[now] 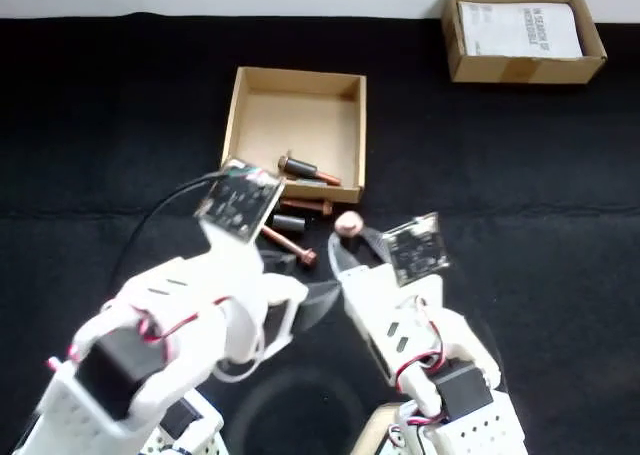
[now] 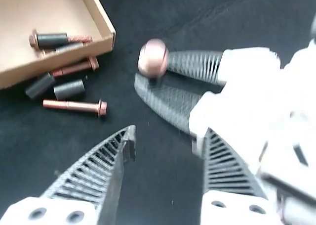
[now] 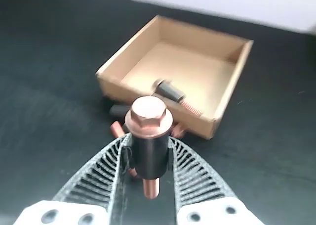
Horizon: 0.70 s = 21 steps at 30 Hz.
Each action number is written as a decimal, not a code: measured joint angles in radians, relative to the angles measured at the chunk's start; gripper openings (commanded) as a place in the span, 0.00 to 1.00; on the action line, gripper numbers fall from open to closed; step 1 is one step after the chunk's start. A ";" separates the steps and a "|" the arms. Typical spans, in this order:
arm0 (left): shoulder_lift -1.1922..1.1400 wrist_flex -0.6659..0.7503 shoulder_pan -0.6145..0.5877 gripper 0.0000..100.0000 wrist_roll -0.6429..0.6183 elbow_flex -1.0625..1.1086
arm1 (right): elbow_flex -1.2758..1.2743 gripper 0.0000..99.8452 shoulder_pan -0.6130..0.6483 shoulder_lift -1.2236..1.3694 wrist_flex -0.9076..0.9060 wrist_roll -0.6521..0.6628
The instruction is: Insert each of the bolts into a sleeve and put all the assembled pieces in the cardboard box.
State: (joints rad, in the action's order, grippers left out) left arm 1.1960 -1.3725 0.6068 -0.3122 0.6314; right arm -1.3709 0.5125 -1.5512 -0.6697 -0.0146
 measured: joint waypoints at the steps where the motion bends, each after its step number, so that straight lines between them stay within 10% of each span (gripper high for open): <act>1: 0.032 -0.021 0.000 0.05 0.000 0.000 | 0.006 0.01 -0.017 0.023 0.012 0.000; 21: 0.605 0.255 -0.879 0.01 0.143 0.666 | 0.987 0.01 -0.058 1.280 0.026 0.193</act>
State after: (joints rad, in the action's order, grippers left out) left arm 1.8006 -1.1178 -0.2723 -0.1695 1.2973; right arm -0.3844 0.4542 -0.2716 -0.6437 0.1788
